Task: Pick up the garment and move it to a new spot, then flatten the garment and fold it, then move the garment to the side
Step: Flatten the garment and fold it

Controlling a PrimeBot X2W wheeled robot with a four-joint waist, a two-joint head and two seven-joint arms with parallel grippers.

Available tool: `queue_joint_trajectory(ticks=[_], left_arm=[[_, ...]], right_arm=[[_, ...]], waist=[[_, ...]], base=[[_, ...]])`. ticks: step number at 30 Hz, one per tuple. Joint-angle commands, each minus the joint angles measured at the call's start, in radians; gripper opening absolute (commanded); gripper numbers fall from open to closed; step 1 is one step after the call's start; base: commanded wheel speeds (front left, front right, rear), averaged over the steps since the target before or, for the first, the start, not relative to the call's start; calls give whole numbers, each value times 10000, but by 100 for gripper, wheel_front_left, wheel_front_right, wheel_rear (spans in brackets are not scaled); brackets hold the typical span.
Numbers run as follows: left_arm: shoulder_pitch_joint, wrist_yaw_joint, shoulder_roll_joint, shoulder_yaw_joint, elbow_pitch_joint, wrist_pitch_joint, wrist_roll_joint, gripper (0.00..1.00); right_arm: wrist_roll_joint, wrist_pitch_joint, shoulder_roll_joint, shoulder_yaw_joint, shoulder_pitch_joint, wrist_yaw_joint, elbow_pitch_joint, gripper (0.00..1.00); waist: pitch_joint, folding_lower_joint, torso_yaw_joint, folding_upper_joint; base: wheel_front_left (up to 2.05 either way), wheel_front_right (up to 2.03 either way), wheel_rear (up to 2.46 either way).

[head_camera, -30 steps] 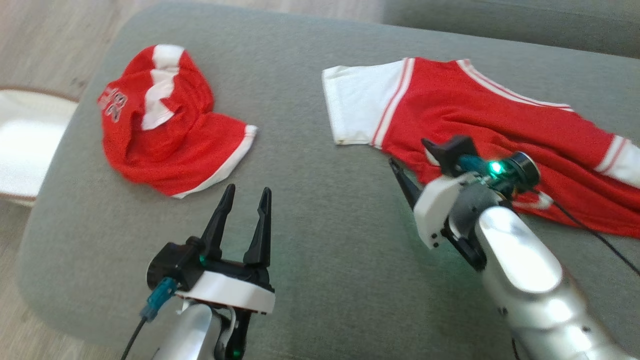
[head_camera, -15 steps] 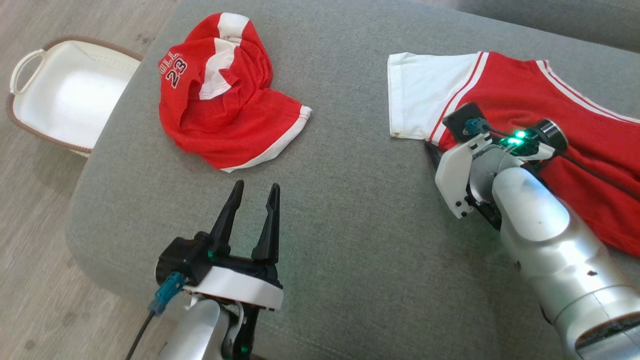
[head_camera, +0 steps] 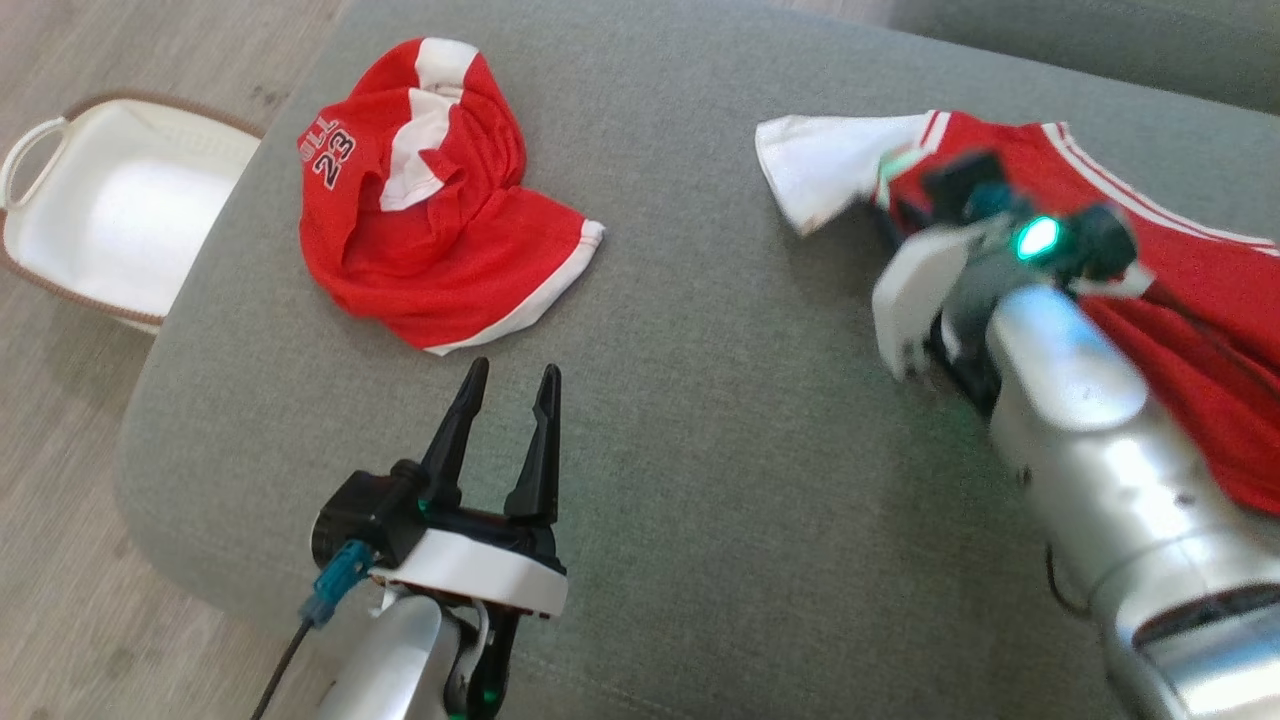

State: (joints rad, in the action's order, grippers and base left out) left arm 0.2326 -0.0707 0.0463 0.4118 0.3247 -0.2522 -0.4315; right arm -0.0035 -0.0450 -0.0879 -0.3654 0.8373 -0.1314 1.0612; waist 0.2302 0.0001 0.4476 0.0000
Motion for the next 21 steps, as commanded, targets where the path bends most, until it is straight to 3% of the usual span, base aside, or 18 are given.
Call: queue_joint_trajectory(ticks=[1,7,10,15,16,21], left_arm=[[248,10,39,-388,-213,-95,50,100],[107,-27,39,-507,-86,-95,244,100],[-20,-23,39,-669,-67,-95,369,100],[-316,-27,39,-1136,-147,-95,551,100],[-426,-49,39,-1295,-181,-95,623,100],[-593,-104,39,-1522,-276,-95,735,100]], right_arm=[[302,376,344,-7,843,7,-543,0],[3546,1657,373,-26,2500,7,-2110,0],[4639,2301,374,469,3503,7,-2266,0],[4838,2818,375,1733,4296,7,-1664,0],[4685,2902,359,2481,4085,7,-1376,0],[3926,2987,15,4109,2055,7,-750,0]], waist=[[-150,-1,-116,0],[-689,-1,-390,0],[-947,-1,-618,0],[-1203,-1,-1250,0],[-1276,-1,-1542,0],[-1323,-1,-2209,0]], base=[[0,0,0],[0,0,0],[0,0,0],[0,0,0],[0,0,0],[0,0,0]])
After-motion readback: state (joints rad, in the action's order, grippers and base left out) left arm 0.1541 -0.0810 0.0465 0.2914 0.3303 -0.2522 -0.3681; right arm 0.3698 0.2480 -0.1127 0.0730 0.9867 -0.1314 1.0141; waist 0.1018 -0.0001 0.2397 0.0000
